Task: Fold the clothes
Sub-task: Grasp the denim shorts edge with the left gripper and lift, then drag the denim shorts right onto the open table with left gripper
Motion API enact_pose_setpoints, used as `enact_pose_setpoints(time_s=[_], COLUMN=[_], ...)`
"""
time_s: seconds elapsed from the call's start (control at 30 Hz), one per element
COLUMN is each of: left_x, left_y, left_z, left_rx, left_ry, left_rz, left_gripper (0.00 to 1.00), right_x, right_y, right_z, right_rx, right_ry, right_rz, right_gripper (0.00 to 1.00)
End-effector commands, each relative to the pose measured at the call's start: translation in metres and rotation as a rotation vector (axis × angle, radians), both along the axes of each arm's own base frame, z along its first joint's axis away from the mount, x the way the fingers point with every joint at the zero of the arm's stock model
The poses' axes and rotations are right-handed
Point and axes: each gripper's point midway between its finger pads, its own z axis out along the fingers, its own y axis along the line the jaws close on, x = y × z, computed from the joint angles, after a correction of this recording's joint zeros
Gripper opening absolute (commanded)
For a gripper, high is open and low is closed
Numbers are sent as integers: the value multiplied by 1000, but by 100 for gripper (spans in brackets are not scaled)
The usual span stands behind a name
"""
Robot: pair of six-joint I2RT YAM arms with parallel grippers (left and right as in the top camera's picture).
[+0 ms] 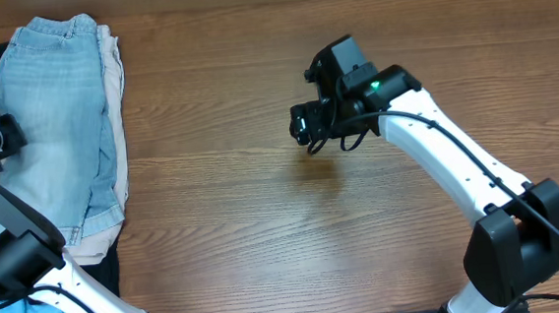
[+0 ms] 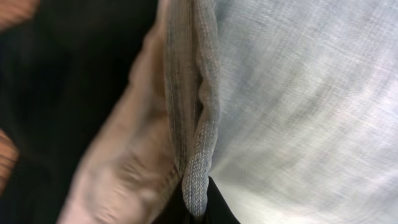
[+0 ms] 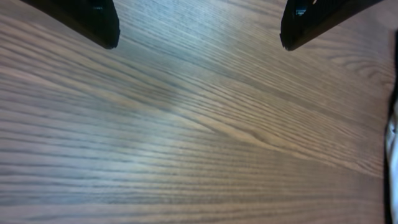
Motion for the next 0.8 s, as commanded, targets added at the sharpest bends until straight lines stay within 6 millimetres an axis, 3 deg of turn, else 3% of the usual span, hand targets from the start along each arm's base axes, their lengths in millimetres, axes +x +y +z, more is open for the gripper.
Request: enact_pose_setpoints(time_s=[0.0, 0.17, 0.33, 0.57, 0.77], left_x=[15, 26, 29, 20, 16], left_y=[-34, -83, -160, -294, -418], left_z=[34, 79, 110, 121, 126], left_rx=[-67, -123, -237, -325, -371], left_ry=[-28, -39, -23, 83, 88], left_rz=[31, -10, -136, -365, -580], left_gripper=[4, 4, 4, 4, 4], right_x=[24, 29, 19, 5, -1], right_y=[-16, -62, -112, -173, -199], right_z=[63, 123, 156, 163, 159], right_rx=[45, 36, 14, -26, -50], right_ry=[-124, -187, -202, -182, -151], right_rz=[-56, -160, -262, -376, -423], right_gripper=[86, 86, 87, 88, 88])
